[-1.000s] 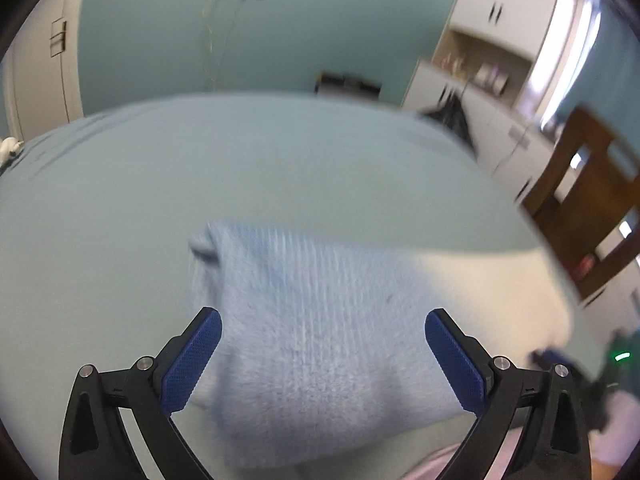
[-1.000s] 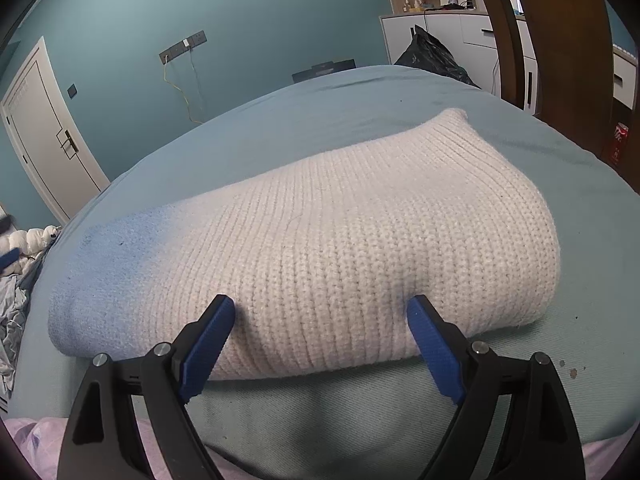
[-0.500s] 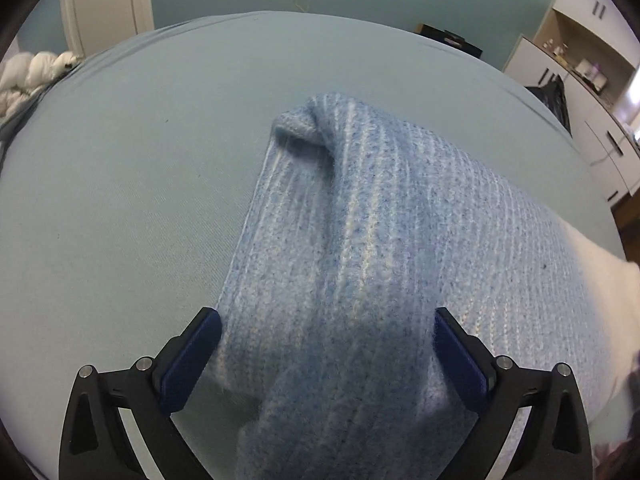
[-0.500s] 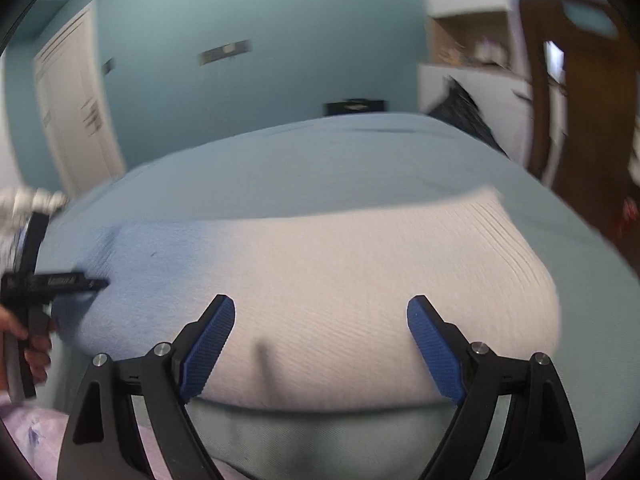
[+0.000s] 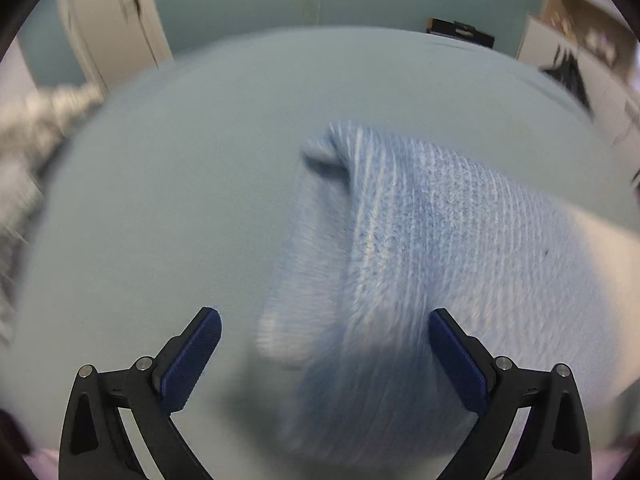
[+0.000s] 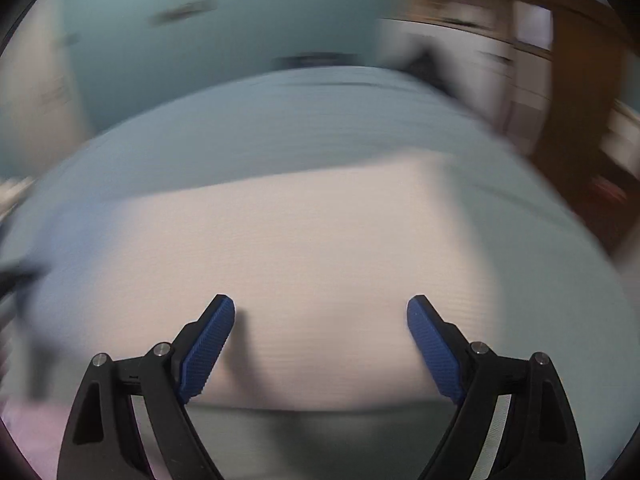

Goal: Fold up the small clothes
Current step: 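Release the bundle and pull both tools back from it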

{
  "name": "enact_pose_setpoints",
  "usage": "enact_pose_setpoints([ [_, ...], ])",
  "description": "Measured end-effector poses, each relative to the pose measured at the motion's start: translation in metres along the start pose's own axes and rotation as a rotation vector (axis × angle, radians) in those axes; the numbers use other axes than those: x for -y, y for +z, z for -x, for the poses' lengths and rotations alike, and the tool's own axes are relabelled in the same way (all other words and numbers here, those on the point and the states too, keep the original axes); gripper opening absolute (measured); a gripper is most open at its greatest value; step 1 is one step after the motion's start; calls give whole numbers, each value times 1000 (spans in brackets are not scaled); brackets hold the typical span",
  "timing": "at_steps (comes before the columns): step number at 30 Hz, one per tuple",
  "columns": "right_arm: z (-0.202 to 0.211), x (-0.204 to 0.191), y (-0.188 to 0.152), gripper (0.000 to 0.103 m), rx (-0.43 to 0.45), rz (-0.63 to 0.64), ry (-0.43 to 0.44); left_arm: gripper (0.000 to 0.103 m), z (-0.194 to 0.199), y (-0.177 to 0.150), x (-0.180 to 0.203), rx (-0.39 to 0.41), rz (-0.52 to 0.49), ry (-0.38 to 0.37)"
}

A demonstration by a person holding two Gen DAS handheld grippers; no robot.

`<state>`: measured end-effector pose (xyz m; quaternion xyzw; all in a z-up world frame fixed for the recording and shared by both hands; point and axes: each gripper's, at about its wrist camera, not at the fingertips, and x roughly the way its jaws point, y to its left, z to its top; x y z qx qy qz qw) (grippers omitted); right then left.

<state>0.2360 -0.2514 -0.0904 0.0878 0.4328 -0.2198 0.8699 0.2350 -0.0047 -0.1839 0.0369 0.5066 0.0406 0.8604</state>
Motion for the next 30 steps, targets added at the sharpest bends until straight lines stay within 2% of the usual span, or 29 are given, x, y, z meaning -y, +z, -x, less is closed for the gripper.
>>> enact_pose_setpoints([
  [1, -2, 23, 0, 86, -25, -79, -2, 103, 14, -2, 4, 32, -49, 78],
  [4, -5, 83, -17, 86, -86, -358, 124, 103, 46, -10, 6, 90, -80, 174],
  [6, -9, 102, -34, 86, -146, -484, 193, 103, 67, -16, 5, 108, -48, 142],
  [7, -12, 107, -45, 86, -177, -534, 216, 103, 75, -19, 5, 111, -26, 102],
  [9, -16, 101, -54, 86, -201, -529, 204, 103, 81, -23, 13, 102, 16, 4],
  [10, -19, 91, -54, 86, -211, -469, 188, 103, 85, -27, 16, 95, 34, -46],
  [13, -36, 59, -49, 86, -281, -311, 174, 103, 86, -44, 23, 64, 59, -134],
  [15, -43, 50, -50, 86, -303, -280, 163, 103, 81, -47, 29, 35, 59, -176],
  [17, -53, 53, -50, 86, -313, -305, 167, 103, 68, -47, 30, 8, 43, -174],
  [19, -59, 63, -45, 86, -300, -351, 168, 103, 63, -47, 37, -3, 31, -140],
  [22, -59, 74, -42, 86, -262, -403, 176, 103, 57, -45, 42, -17, 35, -155],
  [25, -52, 81, -46, 86, -256, -411, 94, 103, 58, -43, 37, -16, 37, -161],
  [27, -36, 94, -52, 86, -234, -472, 14, 103, 54, -46, 38, -8, 31, -153],
  [28, -20, 102, -53, 86, -168, -514, -26, 103, 51, -46, 37, -3, 27, -149],
  [30, 3, 104, -48, 87, -39, -538, 1, 103, 46, -46, 35, -2, 25, -156],
])
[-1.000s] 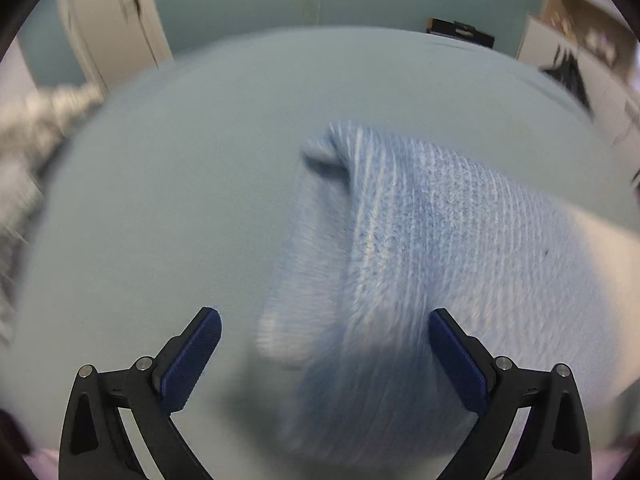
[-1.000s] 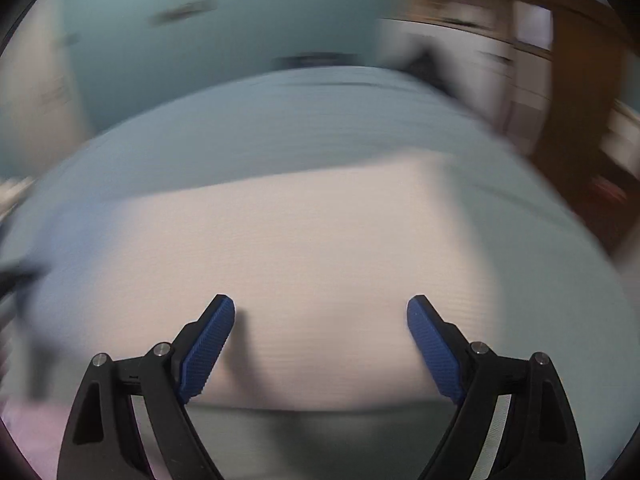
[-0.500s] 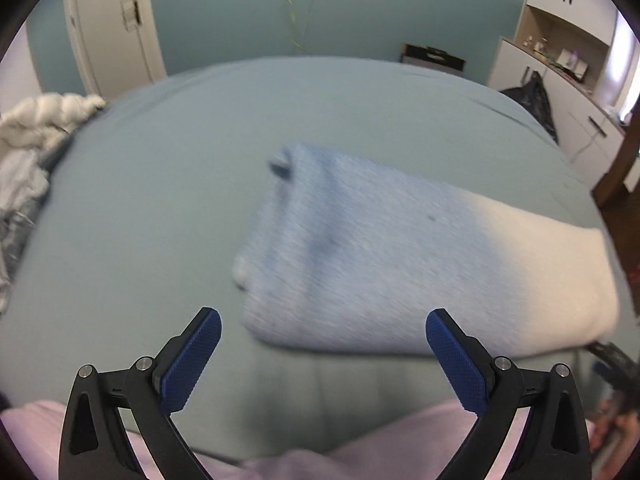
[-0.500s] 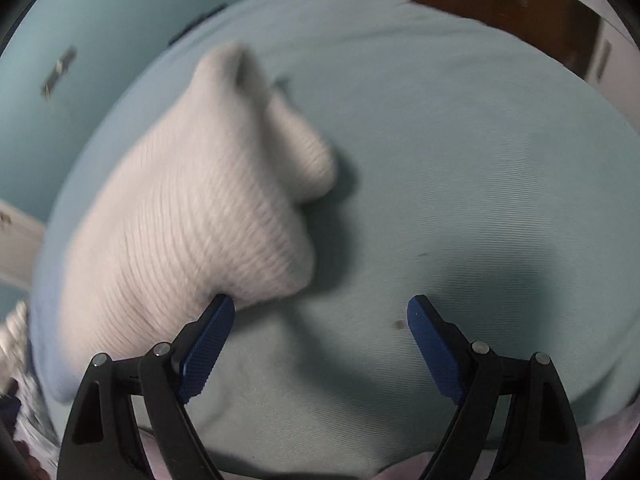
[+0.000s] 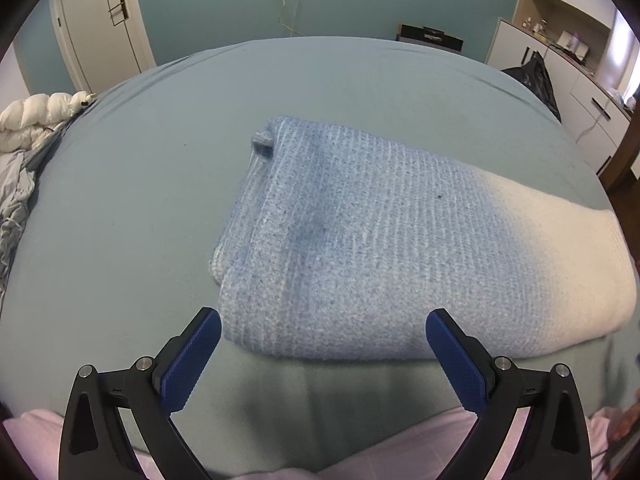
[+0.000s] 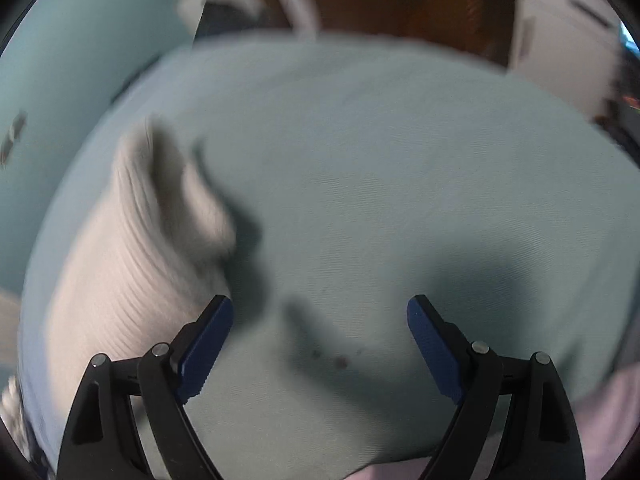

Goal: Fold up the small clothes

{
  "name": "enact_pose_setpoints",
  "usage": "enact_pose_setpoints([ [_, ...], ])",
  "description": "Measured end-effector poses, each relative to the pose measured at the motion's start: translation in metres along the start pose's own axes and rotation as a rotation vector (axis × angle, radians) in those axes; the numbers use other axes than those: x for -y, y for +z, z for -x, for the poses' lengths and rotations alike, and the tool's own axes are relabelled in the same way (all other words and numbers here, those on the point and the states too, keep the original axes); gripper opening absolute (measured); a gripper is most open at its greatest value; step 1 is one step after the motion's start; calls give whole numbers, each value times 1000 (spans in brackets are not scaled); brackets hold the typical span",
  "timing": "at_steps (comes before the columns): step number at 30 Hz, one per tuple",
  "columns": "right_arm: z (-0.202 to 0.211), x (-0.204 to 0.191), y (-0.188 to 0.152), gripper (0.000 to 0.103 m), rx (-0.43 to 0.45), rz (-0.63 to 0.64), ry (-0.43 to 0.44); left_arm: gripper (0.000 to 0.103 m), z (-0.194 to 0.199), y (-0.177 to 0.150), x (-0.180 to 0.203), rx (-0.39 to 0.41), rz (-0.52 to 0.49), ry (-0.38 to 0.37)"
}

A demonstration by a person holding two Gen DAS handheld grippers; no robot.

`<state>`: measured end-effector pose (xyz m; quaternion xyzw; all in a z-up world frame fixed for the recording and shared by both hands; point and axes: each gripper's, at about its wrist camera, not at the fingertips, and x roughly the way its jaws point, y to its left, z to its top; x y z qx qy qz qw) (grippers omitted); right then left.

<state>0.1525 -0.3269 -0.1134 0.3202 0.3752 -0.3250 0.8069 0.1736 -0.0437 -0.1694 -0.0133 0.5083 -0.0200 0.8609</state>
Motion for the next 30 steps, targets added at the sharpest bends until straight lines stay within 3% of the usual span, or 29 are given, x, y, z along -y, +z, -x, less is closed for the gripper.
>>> enact_pose_setpoints([
  [2, 12, -23, 5, 87, 66, 74, 68, 103, -8, 2, 0, -12, 1, -1],
  [6, 5, -79, -1, 87, 70, 283, 103, 103, -21, 0, -1, -35, 10, -1],
  [8, -7, -90, -8, 87, 45, 358, 58, 103, -28, -1, -1, -51, 7, -3],
  [11, -31, -67, -14, 88, -39, 404, -28, 103, -44, -6, 0, -88, 1, 14],
  [13, -36, -53, -12, 99, -61, 341, -8, 103, -45, -7, 1, -80, -4, 17],
  [18, -2, -24, -11, 100, -72, 199, 30, 103, -37, -13, -9, -93, 5, -9],
  [23, -1, 18, -26, 101, -241, -105, 239, 103, -41, -27, -44, -182, 153, -51],
  [27, -20, 19, -38, 101, -339, -123, 280, 103, -55, -35, -60, -279, 273, -180],
  [30, -22, 20, -45, 101, -372, -159, 363, 103, -70, -42, -72, -341, 450, -361],
])
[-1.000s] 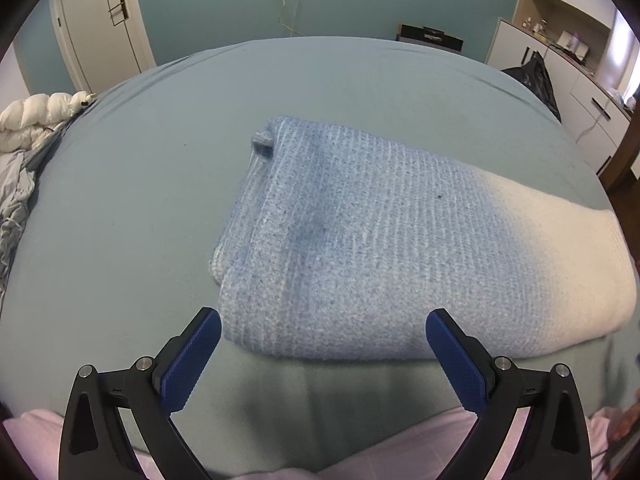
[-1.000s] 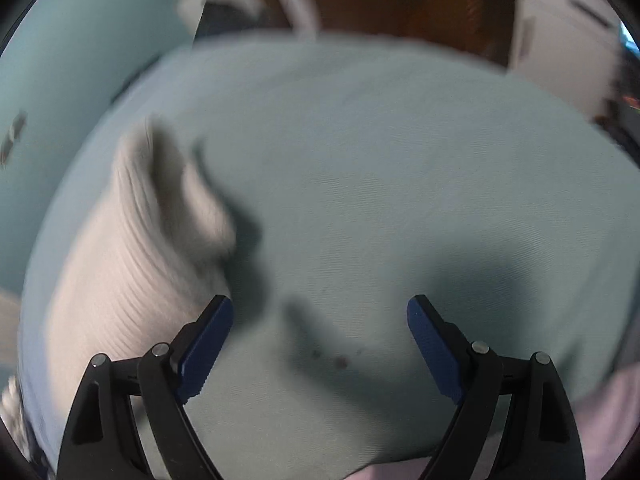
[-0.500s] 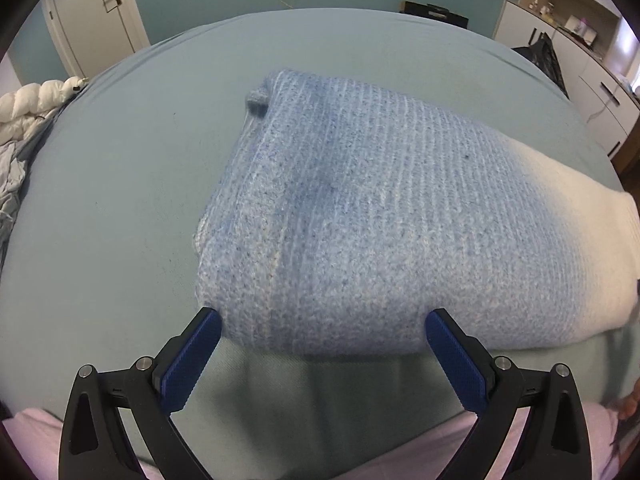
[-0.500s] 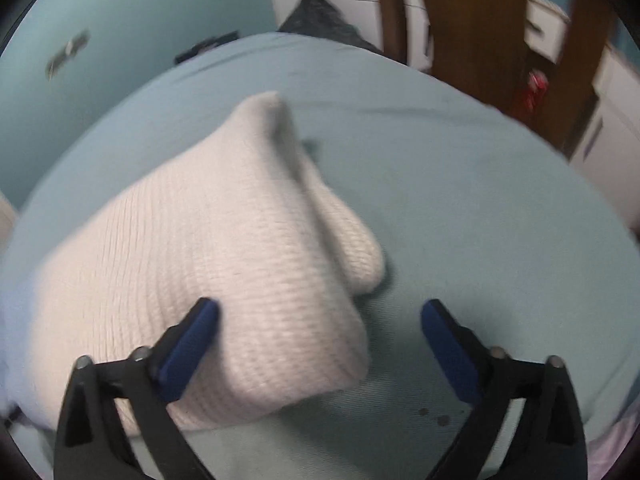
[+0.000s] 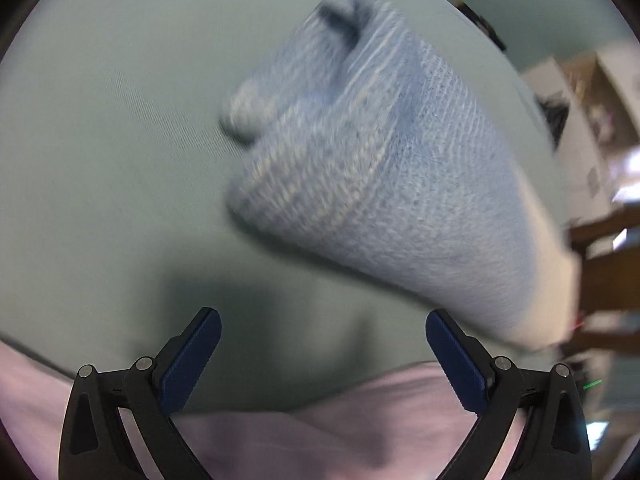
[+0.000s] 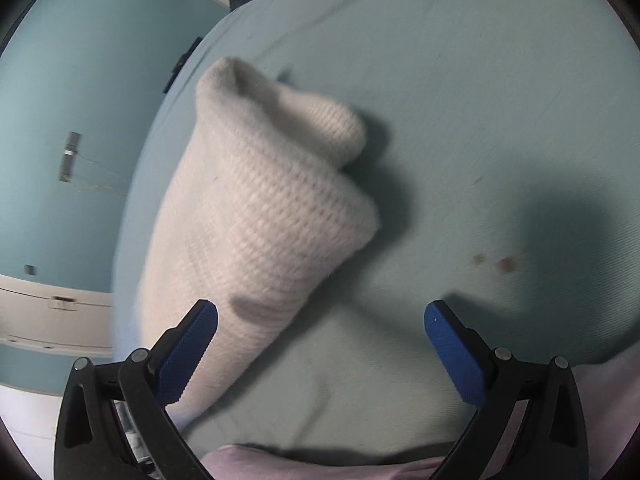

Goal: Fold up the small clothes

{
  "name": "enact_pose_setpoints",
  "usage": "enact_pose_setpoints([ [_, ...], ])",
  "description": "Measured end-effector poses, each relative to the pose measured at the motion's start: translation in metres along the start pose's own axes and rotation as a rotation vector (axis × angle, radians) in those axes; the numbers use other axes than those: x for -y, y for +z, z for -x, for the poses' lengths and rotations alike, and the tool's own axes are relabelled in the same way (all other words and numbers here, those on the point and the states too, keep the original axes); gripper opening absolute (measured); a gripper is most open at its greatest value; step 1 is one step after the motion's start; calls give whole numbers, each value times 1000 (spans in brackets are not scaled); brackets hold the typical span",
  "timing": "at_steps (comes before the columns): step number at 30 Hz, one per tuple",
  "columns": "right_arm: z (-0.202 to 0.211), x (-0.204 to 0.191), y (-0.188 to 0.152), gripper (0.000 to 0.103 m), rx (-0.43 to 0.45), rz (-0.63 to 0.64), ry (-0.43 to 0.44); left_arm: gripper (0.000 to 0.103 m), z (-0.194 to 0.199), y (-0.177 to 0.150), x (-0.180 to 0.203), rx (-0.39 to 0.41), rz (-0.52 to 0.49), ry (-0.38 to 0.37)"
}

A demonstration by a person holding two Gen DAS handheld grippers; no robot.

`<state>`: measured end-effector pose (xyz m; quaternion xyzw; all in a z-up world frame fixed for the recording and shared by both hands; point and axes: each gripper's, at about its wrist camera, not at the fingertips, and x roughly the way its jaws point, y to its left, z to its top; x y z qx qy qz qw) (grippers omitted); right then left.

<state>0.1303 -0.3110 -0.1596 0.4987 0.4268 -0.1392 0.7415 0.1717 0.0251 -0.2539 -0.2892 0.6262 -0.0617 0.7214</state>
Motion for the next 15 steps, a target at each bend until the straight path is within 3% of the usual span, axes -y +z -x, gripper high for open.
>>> enact_pose_setpoints([
  [3, 2, 6, 0, 101, 16, -7, 49, 103, -10, 0, -15, -45, 187, -156],
  [9, 7, 10, -27, 101, 53, -10, 81, 103, -26, -4, -15, -18, 392, -358],
  [13, 7, 2, -21, 101, 75, -3, 80, 103, -50, -5, -14, -23, 565, -481],
  [15, 6, -3, -17, 101, 87, -3, 93, 103, -63, -4, -17, -11, 652, -490],
])
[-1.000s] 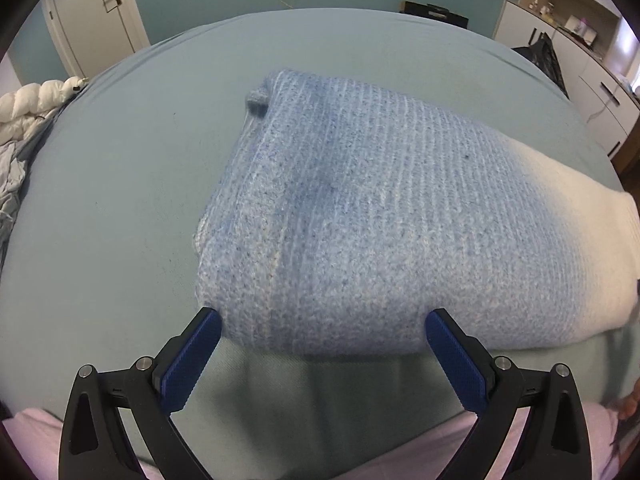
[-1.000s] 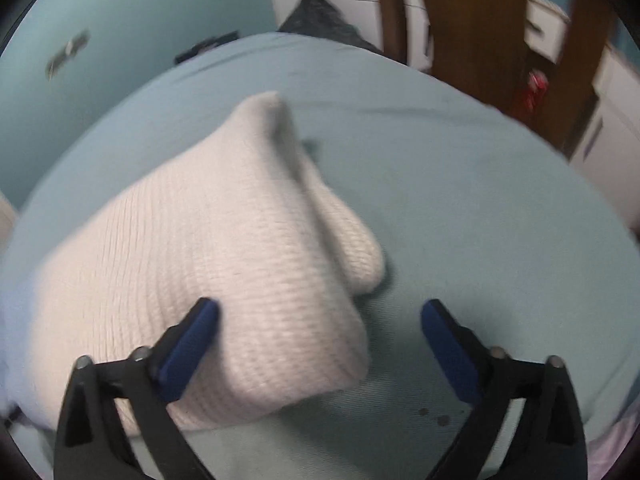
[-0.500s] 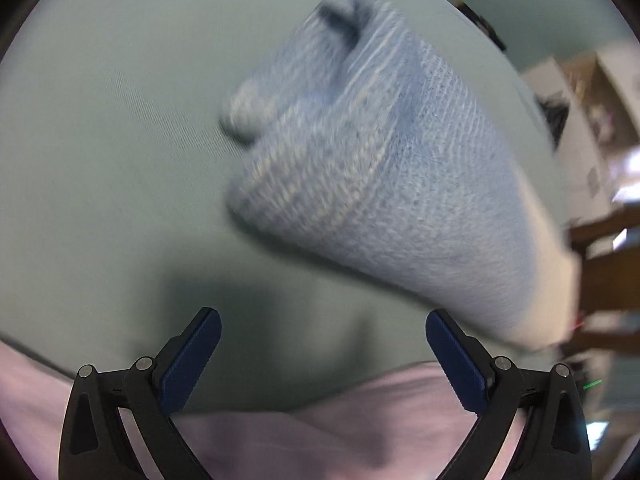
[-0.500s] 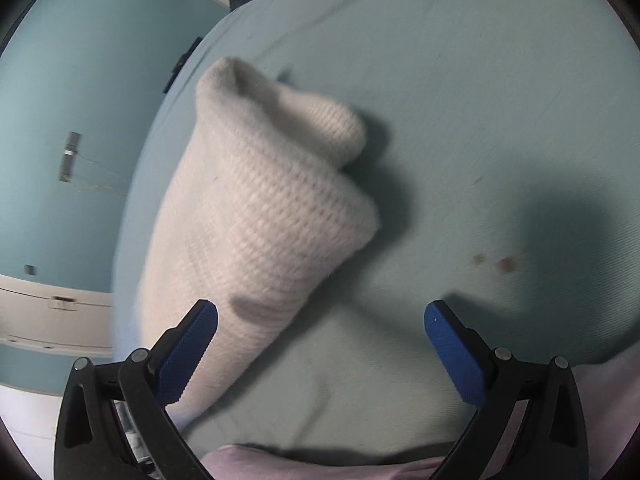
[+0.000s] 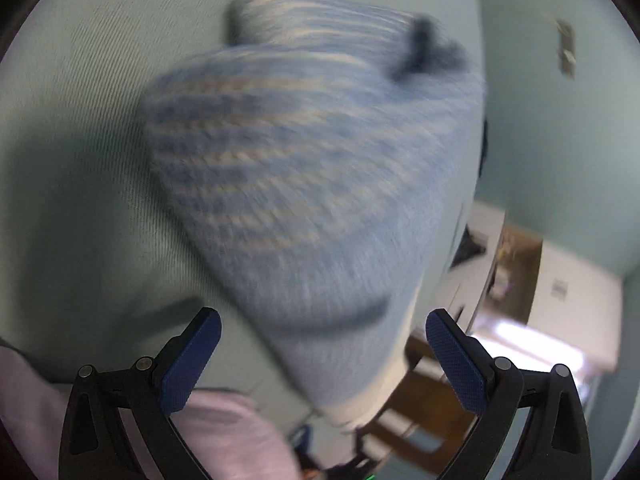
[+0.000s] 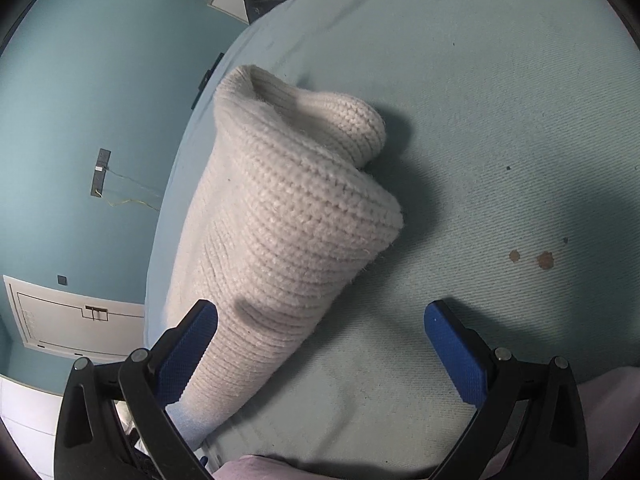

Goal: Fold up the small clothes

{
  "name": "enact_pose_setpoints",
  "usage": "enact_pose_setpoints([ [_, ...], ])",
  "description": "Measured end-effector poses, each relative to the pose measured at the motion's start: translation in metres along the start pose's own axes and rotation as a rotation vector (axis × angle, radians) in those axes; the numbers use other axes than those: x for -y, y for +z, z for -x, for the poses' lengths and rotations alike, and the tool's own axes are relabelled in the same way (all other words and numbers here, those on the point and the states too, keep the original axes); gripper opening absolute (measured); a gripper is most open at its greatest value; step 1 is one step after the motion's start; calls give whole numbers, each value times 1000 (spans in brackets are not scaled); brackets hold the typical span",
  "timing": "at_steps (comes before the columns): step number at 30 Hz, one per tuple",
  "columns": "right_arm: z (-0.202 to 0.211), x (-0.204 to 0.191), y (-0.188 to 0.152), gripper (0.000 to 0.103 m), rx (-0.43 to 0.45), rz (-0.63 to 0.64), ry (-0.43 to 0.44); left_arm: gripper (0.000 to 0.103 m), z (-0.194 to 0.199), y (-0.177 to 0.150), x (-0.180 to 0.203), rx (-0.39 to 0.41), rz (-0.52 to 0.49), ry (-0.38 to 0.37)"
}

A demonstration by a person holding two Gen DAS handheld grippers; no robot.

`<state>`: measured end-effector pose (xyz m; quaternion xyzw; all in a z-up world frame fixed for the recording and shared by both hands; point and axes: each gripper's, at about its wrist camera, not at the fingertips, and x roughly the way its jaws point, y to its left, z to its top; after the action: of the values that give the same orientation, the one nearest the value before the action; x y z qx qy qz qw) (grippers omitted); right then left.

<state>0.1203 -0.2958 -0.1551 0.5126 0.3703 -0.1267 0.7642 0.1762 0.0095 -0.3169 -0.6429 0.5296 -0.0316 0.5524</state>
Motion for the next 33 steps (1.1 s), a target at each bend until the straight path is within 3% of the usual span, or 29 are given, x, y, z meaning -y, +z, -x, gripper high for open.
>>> enact_pose_setpoints([
  [5, 0, 2, 3, 101, 9, -27, 35, 97, -7, 5, -13, 133, 113, -19],
  [8, -2, 4, 2, 101, -5, -46, 57, 85, -9, 4, -15, 171, 135, -1],
  [9, -4, 4, 2, 101, -24, -60, 72, 67, -9, 3, -12, 187, 119, -8],
  [10, -7, 5, 2, 101, -43, -74, 92, 62, -10, 3, -9, 193, 91, -8],
  [14, -20, 8, 0, 101, -114, -135, 159, 57, -13, 1, -11, 194, 70, -18],
  [19, -29, 14, 6, 102, -113, -210, 225, 56, -16, 5, -15, 197, 38, -45],
  [26, -43, -4, 16, 101, -43, -189, 259, 56, -16, 17, -21, 175, 28, -54],
  [33, -53, -14, 30, 102, 56, -228, 199, 55, -14, 36, 1, 165, -33, -49],
])
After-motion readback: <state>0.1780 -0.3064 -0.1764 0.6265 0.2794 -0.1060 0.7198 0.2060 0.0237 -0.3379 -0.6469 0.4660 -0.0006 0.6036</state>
